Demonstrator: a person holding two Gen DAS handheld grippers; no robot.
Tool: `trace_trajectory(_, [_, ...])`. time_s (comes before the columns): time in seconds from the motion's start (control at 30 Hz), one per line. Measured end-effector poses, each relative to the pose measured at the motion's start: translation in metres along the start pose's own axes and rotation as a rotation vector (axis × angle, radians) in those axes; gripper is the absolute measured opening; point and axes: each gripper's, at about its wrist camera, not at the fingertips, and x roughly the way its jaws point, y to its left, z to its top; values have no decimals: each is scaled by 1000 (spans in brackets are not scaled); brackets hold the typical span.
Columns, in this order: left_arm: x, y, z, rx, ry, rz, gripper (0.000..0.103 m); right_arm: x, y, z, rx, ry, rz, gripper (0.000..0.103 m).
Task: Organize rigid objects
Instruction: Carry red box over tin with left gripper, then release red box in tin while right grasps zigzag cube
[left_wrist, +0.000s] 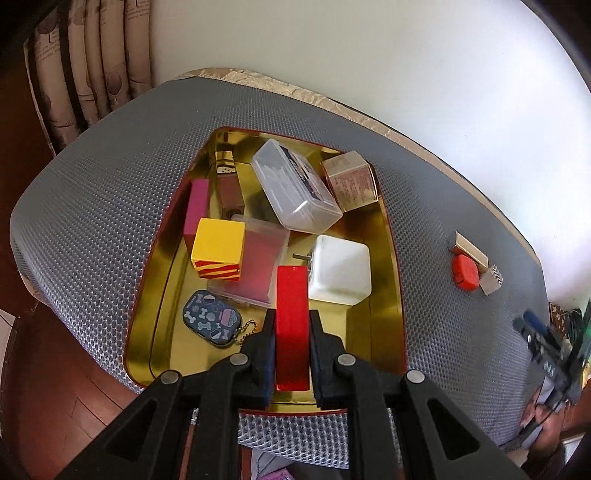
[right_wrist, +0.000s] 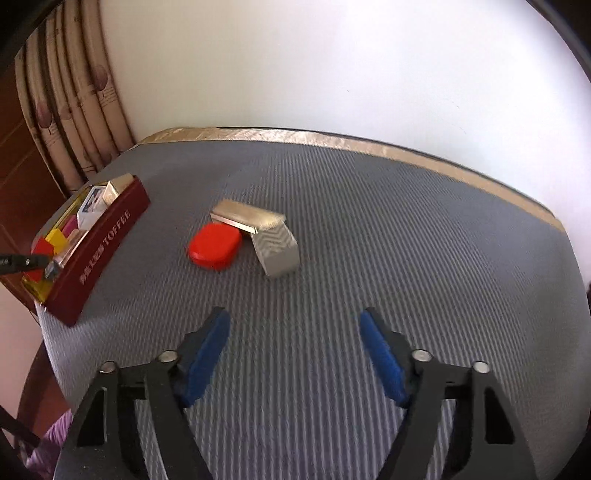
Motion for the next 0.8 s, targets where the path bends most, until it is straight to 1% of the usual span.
trace_trajectory(0.13, [3, -2, -2, 16, 9, -1, 15, 14, 6, 16, -46, 13, -2, 67])
trace_trajectory(0.27, [7, -3, -2, 23, 21, -7, 15, 36, 8, 28, -83, 50, -6, 67])
trace_trajectory(0.33, [9, -3, -2, 23, 25, -6, 15, 46, 8, 31, -99, 67, -9, 64])
trace_trajectory(0.5, [16, -2, -4, 26, 46, -5, 15, 63, 8, 37, -125, 92, -5, 62])
trace_trajectory(0.57, [19, -2, -5, 26, 53, -4, 15, 67, 9, 38, -136, 102, -4, 51])
trace_trajectory(0.6, [19, -3, -5, 28, 53, -2, 15, 69, 9, 38, -140, 113, 4, 36])
trace_trajectory(0.63, [20, -3, -6, 32, 52, 4, 15, 71, 10, 38, -145, 124, 8, 30])
trace_trajectory(0.77, [20, -3, -6, 42, 41, 30, 15, 69, 9, 35, -139, 124, 0, 30])
trace_trajectory(0.8, [19, -3, -6, 42, 38, 30, 16, 66, 8, 34, -135, 118, 0, 30])
